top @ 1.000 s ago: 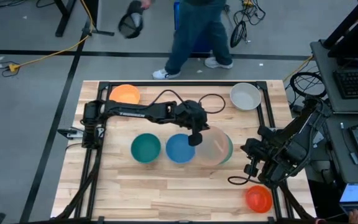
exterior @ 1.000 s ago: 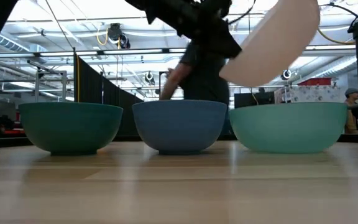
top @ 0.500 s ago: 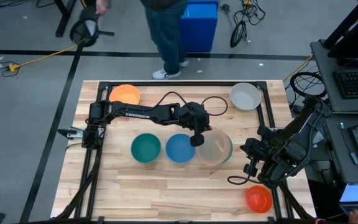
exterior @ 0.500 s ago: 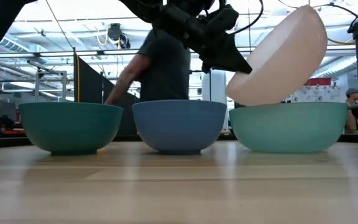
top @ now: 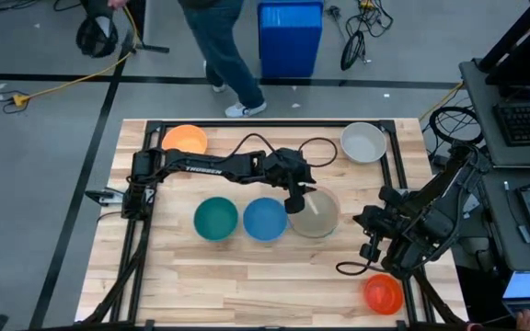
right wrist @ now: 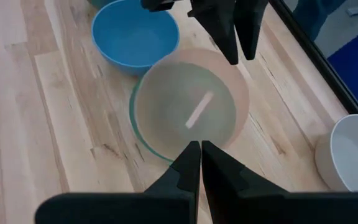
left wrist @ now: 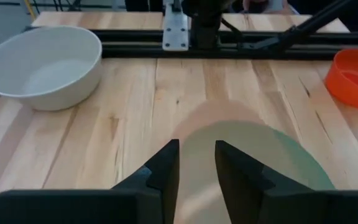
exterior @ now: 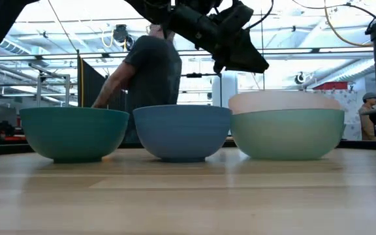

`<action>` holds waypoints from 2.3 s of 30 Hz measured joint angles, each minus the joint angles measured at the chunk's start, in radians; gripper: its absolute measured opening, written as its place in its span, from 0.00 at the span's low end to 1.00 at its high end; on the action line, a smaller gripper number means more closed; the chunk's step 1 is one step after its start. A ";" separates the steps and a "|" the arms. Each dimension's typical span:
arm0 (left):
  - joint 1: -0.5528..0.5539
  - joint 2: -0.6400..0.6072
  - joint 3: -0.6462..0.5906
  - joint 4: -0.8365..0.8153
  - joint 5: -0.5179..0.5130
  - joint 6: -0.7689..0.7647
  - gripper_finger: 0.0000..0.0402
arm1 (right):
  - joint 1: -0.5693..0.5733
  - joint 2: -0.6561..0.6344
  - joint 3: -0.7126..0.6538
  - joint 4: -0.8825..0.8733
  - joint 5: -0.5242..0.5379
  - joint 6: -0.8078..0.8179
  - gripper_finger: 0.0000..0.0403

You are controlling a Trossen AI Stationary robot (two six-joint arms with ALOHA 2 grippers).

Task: Nest bowls inside each other
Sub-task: Stack the pink transparent bowl on top of the blue transparent bowl

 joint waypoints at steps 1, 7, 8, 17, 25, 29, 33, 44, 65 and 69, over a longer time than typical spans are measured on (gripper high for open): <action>0.000 0.000 0.000 0.006 0.000 -0.012 0.24 | 0.000 0.000 0.000 0.001 0.000 0.000 0.00; -0.006 -0.019 0.000 -0.025 0.000 -0.016 0.25 | -0.005 0.006 0.000 0.004 0.043 0.037 0.00; -0.008 -0.037 -0.001 -0.049 0.000 -0.006 0.25 | -0.010 0.013 0.000 0.003 0.061 0.053 0.00; -0.014 -0.308 0.001 -0.444 -0.166 0.024 0.25 | -0.255 0.079 -0.038 -0.019 0.137 0.046 0.00; -0.005 -0.503 0.000 -0.956 -0.317 -0.042 0.25 | -0.510 0.080 -0.146 0.256 -0.001 -0.281 0.00; 0.000 -0.553 0.000 -1.062 -0.325 -0.087 0.25 | -0.610 0.080 -0.214 0.430 -0.084 -0.428 0.00; -0.001 -0.575 0.000 -1.079 -0.325 -0.058 0.25 | -0.698 0.080 -0.275 0.533 -0.122 -0.502 0.00; 0.002 -0.580 -0.015 -1.057 -0.441 -0.064 0.25 | -0.820 0.080 -0.446 0.793 -0.233 -0.593 0.00; 0.032 -0.579 -0.288 -1.029 -0.458 -0.163 0.25 | -0.789 0.058 -0.446 0.779 -0.306 -0.578 0.00; 0.062 -0.578 -0.343 -1.011 -0.482 -0.194 0.25 | -0.789 0.059 -0.480 0.791 -0.307 -0.564 0.00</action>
